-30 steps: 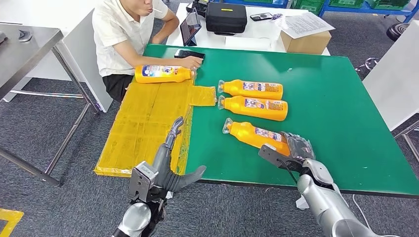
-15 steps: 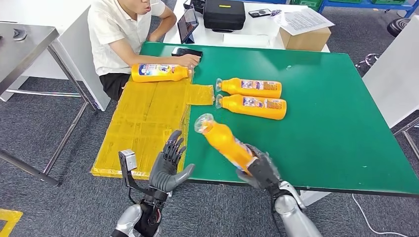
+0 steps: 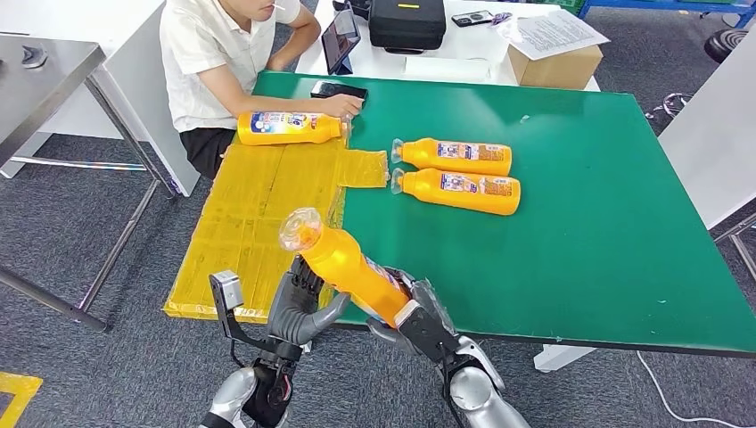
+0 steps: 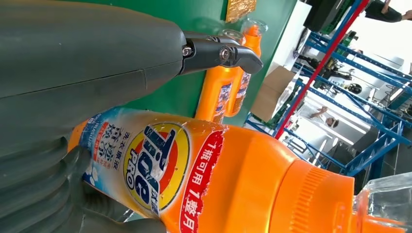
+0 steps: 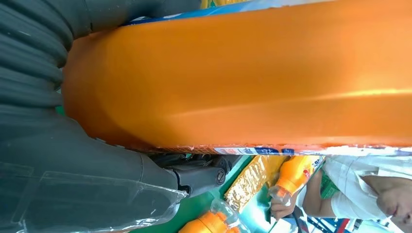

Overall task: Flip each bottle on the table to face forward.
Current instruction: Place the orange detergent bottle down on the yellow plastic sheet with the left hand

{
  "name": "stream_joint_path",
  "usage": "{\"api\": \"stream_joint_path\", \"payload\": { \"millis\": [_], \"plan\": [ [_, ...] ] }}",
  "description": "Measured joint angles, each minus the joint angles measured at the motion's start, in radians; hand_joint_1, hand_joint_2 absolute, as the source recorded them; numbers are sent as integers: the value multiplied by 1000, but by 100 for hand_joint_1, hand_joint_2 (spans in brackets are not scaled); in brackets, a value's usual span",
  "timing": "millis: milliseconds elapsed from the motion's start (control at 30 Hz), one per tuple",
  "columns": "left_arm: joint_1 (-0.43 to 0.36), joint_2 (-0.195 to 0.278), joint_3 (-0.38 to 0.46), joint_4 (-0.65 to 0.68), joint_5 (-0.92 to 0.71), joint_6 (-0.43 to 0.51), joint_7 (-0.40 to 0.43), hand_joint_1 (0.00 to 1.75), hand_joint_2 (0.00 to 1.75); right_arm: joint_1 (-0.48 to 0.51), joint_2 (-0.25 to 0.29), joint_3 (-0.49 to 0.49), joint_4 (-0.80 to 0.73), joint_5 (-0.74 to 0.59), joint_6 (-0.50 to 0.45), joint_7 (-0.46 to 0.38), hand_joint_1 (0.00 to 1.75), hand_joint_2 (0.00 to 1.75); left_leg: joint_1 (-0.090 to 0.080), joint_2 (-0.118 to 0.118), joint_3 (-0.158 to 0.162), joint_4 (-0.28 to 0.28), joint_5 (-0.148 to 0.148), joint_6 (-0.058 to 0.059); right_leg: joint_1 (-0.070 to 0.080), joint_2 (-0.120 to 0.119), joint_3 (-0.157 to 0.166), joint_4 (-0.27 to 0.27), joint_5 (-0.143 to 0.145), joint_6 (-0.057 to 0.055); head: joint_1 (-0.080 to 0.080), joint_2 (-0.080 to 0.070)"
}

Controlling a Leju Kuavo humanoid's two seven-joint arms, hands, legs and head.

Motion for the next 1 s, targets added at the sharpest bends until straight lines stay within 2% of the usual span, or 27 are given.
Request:
{"api": "stream_joint_path", "payload": {
  "millis": [133,333,500,633,833,900,933,1000],
  "plan": [
    [-4,0,-2,-3,-17,-5,-13,0,175,-5,0,21,2,16,13,7,169,175,0,0,0,0,0,0,0,0,0,0,0,0,0,0],
    [-30,-14,-13,-26,-33,-19,-18,0,175,-64,15,107,83,52,52,28,152,175,0,0,0,0,0,0,0,0,0,0,0,0,0,0],
    [-32,-13,-14,-33,-36,-36,3,3,175,-116,19,142,169,63,51,25,166,175,0,0,0,0,0,0,0,0,0,0,0,0,0,0],
    [-39,-10,-14,-14,-40,-55,11,175,175,-142,19,160,196,75,43,32,170,175,0,0,0,0,0,0,0,0,-1,0,0,0,0,0],
    [-56,-4,-15,18,-48,-73,10,175,175,-153,19,170,209,81,35,39,170,175,0,0,-1,0,0,0,0,0,-1,0,0,0,0,0],
    [-62,-3,-15,28,-57,-72,11,175,175,-154,19,172,211,84,33,39,164,175,0,0,-1,0,0,0,0,0,-1,0,0,0,0,0],
    [-66,-3,-17,34,-66,-69,12,175,175,-153,19,174,211,84,32,38,154,175,0,0,-1,0,0,0,0,0,-1,0,0,0,0,0],
    [-77,-2,-22,51,-88,-61,10,175,175,-151,19,178,211,78,32,36,77,175,0,0,-1,0,0,0,0,0,-1,0,0,0,0,0]
  ]
}}
